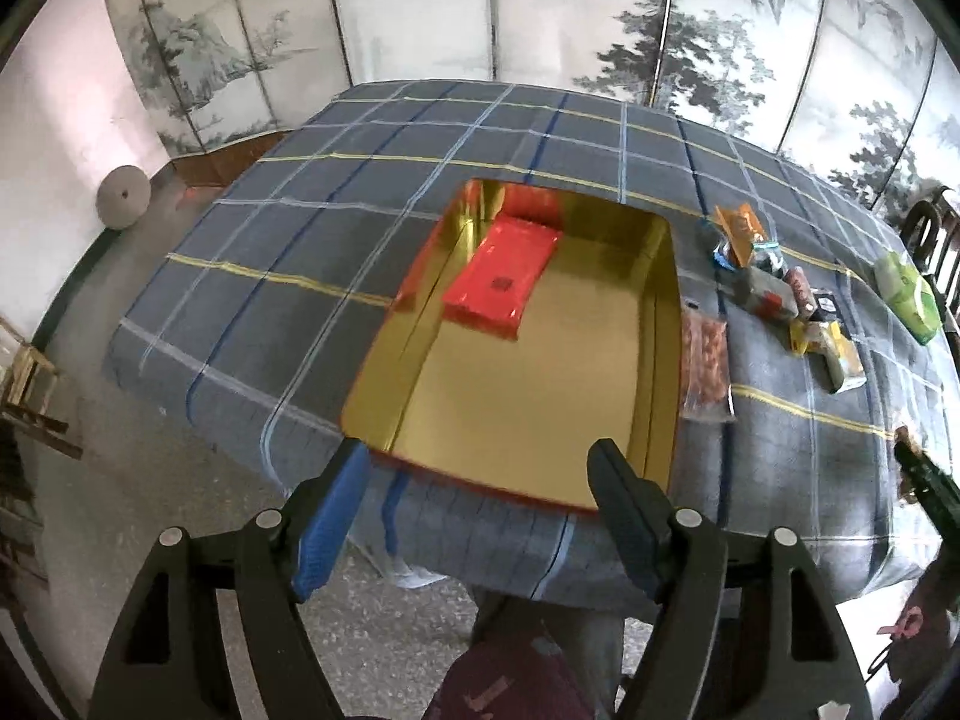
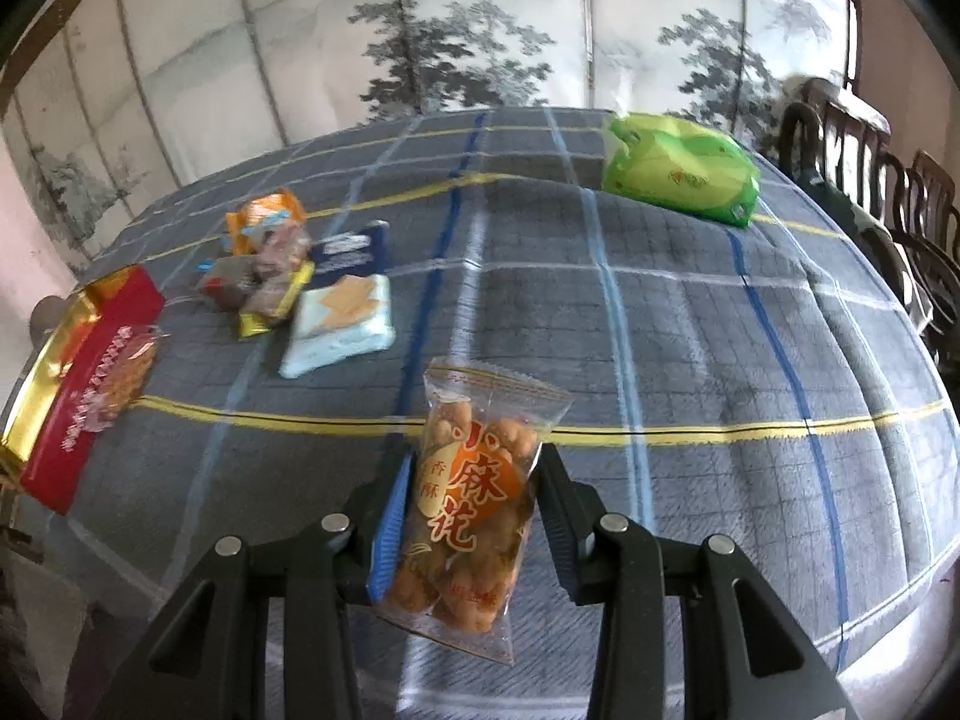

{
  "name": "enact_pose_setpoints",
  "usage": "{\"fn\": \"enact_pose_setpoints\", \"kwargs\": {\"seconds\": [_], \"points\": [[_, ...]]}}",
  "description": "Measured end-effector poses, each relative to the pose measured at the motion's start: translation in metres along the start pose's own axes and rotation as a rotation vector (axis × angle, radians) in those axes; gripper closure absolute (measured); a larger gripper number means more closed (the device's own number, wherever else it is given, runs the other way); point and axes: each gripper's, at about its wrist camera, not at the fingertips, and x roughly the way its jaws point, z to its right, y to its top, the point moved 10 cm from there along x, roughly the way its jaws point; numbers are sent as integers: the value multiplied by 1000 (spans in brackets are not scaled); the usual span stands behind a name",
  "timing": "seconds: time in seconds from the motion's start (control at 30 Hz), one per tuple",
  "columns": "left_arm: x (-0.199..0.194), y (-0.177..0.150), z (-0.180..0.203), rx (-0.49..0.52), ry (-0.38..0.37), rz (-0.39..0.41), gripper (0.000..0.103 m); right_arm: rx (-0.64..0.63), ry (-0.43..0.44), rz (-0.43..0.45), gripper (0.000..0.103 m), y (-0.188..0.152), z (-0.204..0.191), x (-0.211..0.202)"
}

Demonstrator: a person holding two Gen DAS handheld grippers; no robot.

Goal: Organize snacks
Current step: 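Carry the orange snack bag into the gold tin and release it with the right gripper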

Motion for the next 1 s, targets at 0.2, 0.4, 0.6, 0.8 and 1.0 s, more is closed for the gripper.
{"fn": "enact_pose_setpoints", "kwargs": {"seconds": [0.2,0.4,0.6,0.8,1.0], "points": [[-5,-12,-3,-6,-2,1,24,-46,146,36,62,22,-65,-28],[-6,-20,-13,-15,-19,-2,24,-109,337,57,62,57,-155,-51],[-5,-25,-24,-10,-4,-5,20,-172,496,0,62,75,-253,-44],[-3,-27,-36,-22,6,-2,14,-217,516,-84,62,70,-319,-6],[1,-30,-40,-3,13,-1,10,-265,487,-115,62,71,-352,24]]}}
